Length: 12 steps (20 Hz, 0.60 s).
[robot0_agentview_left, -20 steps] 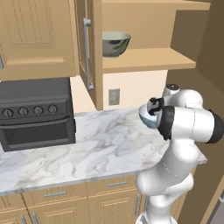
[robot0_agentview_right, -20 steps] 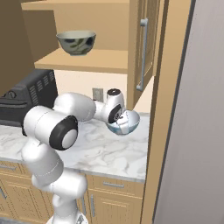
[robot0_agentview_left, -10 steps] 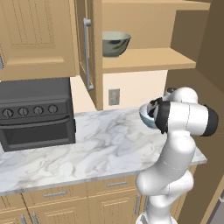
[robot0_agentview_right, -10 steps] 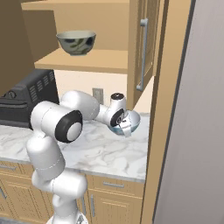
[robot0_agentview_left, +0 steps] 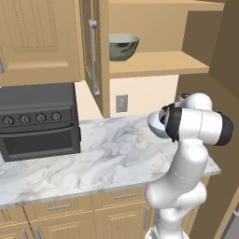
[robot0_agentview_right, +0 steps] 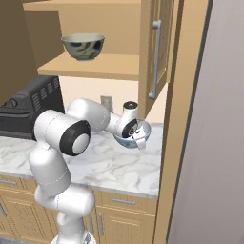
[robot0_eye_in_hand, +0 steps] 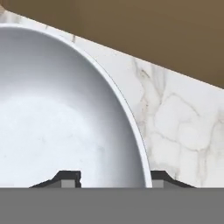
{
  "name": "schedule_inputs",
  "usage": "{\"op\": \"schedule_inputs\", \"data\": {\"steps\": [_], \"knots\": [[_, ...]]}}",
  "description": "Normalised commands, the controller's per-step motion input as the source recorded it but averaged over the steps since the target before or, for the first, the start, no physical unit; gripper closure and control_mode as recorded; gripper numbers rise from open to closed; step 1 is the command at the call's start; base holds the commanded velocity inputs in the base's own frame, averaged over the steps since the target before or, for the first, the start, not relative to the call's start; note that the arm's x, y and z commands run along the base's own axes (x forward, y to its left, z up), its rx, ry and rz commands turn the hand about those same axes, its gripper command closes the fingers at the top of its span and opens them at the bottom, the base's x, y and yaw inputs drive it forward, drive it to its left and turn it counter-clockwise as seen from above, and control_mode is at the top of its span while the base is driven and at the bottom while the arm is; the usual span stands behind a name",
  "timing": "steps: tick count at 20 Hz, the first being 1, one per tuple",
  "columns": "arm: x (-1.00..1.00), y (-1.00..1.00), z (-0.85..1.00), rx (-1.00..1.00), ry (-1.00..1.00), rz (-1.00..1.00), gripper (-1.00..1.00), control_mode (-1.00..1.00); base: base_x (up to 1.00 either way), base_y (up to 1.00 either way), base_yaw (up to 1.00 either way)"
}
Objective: Open the cabinet. Pick the bowls from the counter and place them in the cabinet. Then close the cabinet.
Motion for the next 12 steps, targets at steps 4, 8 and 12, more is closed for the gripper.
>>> {"op": "schedule_inputs", "data": {"steps": [4,8,12], "knots": [[0.0,0.0,0.0,0.0,0.0,0.0,1.0,-1.0,0.0,0.0,0.0],[-0.02,0.0,0.06,0.01,-0.05,0.0,1.0,-1.0,0.0,0.0,0.0],[-0.31,0.0,0.55,0.07,-0.28,0.0,1.0,-1.0,0.0,0.0,0.0]]}}
